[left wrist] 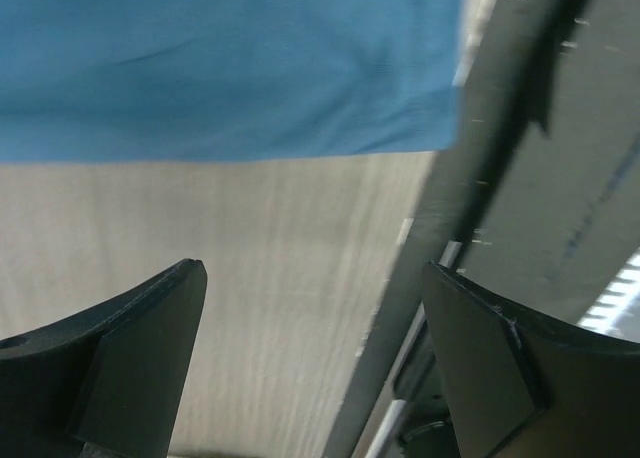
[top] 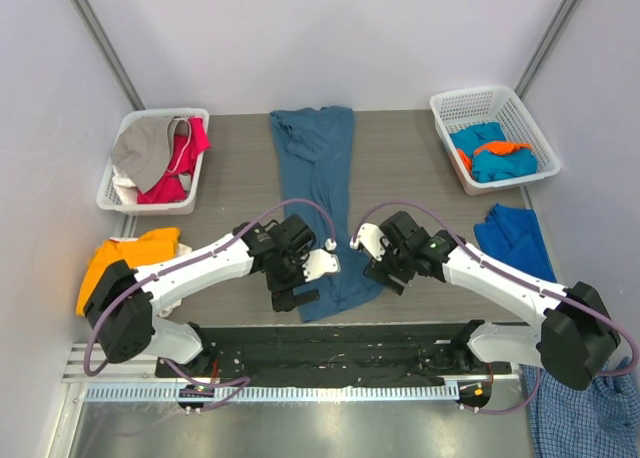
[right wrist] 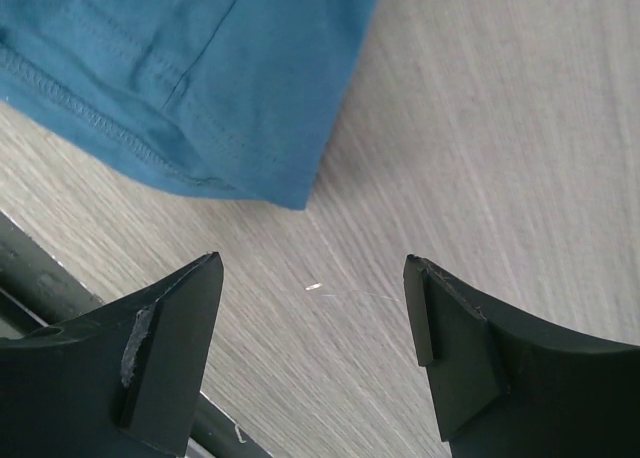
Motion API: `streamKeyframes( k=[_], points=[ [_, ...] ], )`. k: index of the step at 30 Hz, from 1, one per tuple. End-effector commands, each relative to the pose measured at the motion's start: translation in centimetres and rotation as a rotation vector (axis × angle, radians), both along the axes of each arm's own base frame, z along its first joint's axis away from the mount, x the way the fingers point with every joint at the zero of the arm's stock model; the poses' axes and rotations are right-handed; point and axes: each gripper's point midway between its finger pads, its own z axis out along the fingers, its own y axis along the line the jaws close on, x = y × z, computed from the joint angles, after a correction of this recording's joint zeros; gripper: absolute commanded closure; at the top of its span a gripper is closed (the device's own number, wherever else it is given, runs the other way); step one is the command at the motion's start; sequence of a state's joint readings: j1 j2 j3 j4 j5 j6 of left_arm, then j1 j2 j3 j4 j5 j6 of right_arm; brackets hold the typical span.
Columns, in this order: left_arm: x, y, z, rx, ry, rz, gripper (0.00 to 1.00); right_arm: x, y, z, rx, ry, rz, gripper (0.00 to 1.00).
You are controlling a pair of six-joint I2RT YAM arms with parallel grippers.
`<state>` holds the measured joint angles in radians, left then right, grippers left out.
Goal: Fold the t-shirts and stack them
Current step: Rotate the tshirt 90 degrees, then grab the bottom of the folded rectangular tshirt with both arms
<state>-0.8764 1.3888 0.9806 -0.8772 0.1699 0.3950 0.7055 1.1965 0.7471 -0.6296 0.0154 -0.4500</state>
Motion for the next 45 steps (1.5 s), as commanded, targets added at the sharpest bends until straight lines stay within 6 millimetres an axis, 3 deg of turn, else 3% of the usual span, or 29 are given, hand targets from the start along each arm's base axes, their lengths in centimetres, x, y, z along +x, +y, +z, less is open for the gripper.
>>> streamKeyframes(
  k=[1, 6, 13, 22, 27, 30, 33, 34, 37, 40, 45],
  points=[
    [-1.9, -1.3, -0.3, -0.048, 0.097, -0.021, 0.07, 0.2, 0.7, -0.1, 0.032, -0.018, 0.028, 0.20],
    [-2.2, -2.7, -1.2, -0.085, 0.144, -0.047, 0.08, 0.4, 0.7, -0.8, 0.025, -0.017, 0.027, 0.22],
    [-1.1, -4.3, -3.5, -0.136, 0.116, -0.029, 0.11, 1.8, 0.2, -0.7, -0.013, -0.075, -0.009, 0.24],
    [0.1, -5.4, -4.6, -0.131, 0.103, 0.040, 0.13, 2.2, 0.4, -0.5, -0.004, -0.090, -0.022, 0.25],
    [0.7, -5.6, -6.2, -0.069, 0.118, 0.057, 0.19, 2.3, 0.1, -0.5, -0.016, -0.098, -0.025, 0.25],
    [0.9, -5.5, -6.9, -0.033, 0.116, 0.067, 0.25, 2.2, -0.4, -0.7, -0.031, -0.104, -0.024, 0.25],
    [0.8, -5.3, -7.4, 0.002, 0.125, 0.070, 0.37, 2.2, -0.5, -0.9, -0.039, -0.102, -0.023, 0.26],
    [0.7, -4.9, -7.5, 0.020, 0.128, 0.071, 0.48, 2.1, -0.4, -0.8, -0.033, -0.101, -0.020, 0.25],
    [0.4, -3.4, -8.1, 0.080, 0.124, 0.056, 0.66, 2.1, -0.2, -1.0, -0.026, -0.095, -0.018, 0.26],
    [0.0, -2.0, -8.2, 0.124, 0.117, 0.055, 0.77, 2.1, 0.0, -1.0, -0.023, -0.091, -0.014, 0.26],
    [-0.1, -0.7, -7.5, 0.143, 0.087, 0.066, 0.82, 1.9, 0.9, -0.5, 0.015, -0.068, 0.001, 0.26]
  ],
)
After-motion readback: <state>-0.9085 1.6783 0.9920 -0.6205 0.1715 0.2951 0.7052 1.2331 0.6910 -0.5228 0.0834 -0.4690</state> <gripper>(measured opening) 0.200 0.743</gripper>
